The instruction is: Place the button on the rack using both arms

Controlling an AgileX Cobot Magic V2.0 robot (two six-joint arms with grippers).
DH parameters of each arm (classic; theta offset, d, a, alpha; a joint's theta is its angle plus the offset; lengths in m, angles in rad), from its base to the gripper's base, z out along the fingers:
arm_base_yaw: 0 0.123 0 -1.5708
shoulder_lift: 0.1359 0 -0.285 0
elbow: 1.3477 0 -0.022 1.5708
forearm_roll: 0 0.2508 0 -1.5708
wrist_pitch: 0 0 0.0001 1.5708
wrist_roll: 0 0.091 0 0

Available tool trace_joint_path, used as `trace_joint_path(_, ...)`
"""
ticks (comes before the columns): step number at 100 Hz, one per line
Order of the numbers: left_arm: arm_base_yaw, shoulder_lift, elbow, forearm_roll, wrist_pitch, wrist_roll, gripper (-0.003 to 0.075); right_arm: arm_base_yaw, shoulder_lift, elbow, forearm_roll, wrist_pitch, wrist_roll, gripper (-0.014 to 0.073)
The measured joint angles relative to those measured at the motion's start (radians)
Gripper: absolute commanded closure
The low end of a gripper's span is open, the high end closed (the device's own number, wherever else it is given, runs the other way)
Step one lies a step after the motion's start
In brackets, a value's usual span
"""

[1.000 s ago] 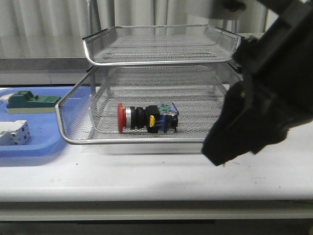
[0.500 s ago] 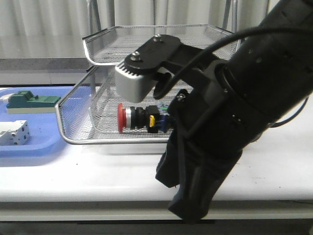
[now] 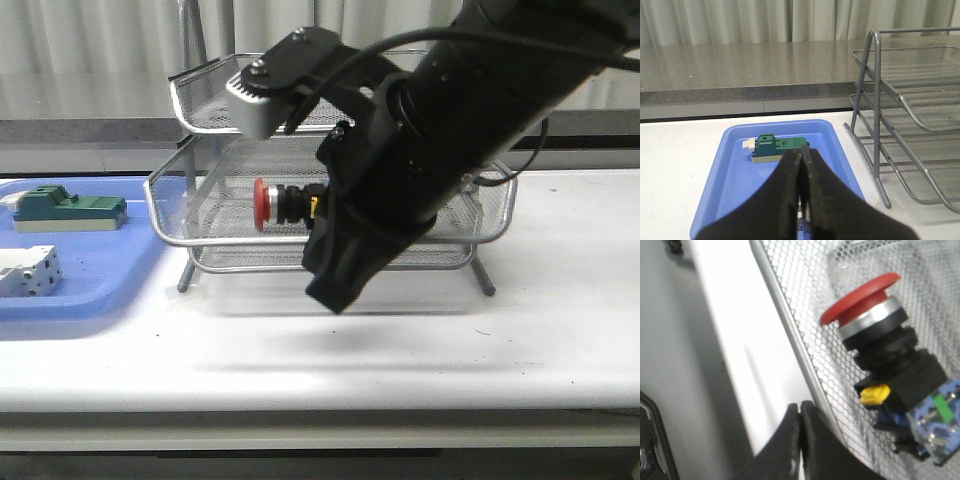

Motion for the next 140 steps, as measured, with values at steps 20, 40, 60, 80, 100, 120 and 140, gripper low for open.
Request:
trace_joint_path(20, 0.0, 0.0, 0.0, 0.0, 0.0, 0.0, 0.0741, -0.074, 0.055, -0.105, -0.019, 0.024, -0.001, 0.066)
trace_joint_path(40, 0.0, 0.0, 0.0, 0.0, 0.0, 0.0, 0.0741, -0.078, 0.05, -0.137, -0.01, 0.105, -0.001, 0.0659)
trace_joint_path(60, 0.0, 0.0, 0.0, 0.0, 0.0, 0.0, 0.0741, -0.074, -0.009, -0.137, 0.064, 0.207, 0.008, 0.0651)
trace_joint_path(80, 0.0, 0.0, 0.0, 0.0, 0.0, 0.0, 0.0741, -0.105, -0.11, -0.137, 0.072, 0.278, 0.085, 0.0651)
trace_joint_path(100, 0.0, 0.0, 0.0, 0.0, 0.0, 0.0, 0.0741, -0.224, -0.226, -0.137, 0.004, 0.343, 0.227, 0.0651)
trace_joint_path(120, 0.0, 0.0, 0.0, 0.0, 0.0, 0.0, 0.0741, -0.354, -0.358, -0.137, -0.132, 0.444, 0.396, 0.0651)
trace_joint_path(140, 0.0, 0.0, 0.0, 0.0, 0.0, 0.0, 0.0741, -0.451, -0.492, -0.123, -0.301, 0.525, 0.554, 0.0651)
